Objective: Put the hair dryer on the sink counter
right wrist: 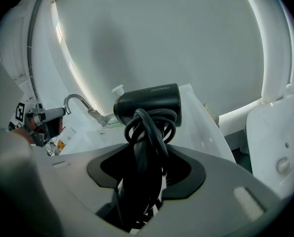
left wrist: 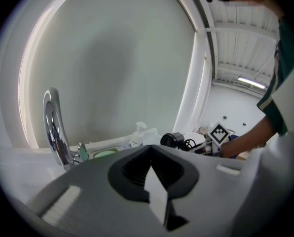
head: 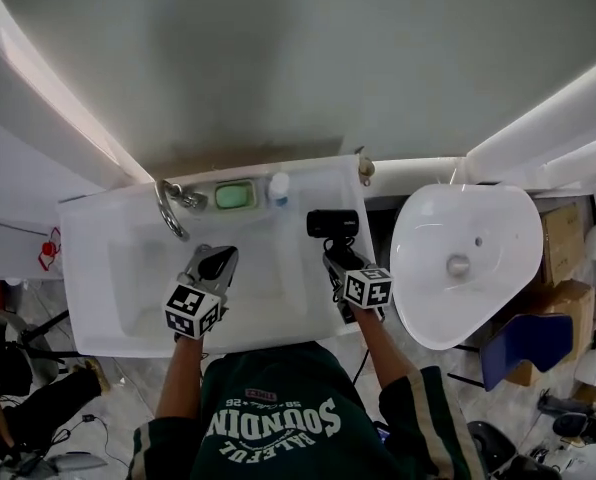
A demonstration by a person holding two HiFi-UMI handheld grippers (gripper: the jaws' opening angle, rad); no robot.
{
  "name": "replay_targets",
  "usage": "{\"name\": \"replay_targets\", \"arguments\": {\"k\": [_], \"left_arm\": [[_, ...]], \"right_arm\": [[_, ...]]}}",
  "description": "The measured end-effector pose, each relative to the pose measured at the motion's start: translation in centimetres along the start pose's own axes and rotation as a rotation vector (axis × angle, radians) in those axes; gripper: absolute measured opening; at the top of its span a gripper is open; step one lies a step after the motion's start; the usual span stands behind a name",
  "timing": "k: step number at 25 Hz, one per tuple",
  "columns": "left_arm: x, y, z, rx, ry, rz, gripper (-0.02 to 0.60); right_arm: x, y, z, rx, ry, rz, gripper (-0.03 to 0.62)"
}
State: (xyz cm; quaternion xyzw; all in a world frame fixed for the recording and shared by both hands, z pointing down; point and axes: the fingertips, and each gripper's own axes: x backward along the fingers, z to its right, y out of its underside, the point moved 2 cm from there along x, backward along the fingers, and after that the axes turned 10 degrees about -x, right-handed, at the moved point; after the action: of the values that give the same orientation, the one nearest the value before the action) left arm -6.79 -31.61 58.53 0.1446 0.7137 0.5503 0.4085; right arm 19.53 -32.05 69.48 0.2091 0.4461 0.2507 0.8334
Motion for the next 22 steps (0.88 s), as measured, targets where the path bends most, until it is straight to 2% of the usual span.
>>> {"name": "replay_targets", "arguments": {"k": [10, 22], "left_arm": [[-0.3, 1.2, -1.2, 0.038, -0.037, -0.033, 0.052], [-0.3, 2.3, -1.6, 0.067, -0.059, -0.058, 0.051]], "right_arm": [[-5.0, -2.6, 2.5, 0.008, 0.052, -0.069, 0.192], [-7.3, -1.4, 3.7, 0.024, 0.095, -0.153, 0.192]]}}
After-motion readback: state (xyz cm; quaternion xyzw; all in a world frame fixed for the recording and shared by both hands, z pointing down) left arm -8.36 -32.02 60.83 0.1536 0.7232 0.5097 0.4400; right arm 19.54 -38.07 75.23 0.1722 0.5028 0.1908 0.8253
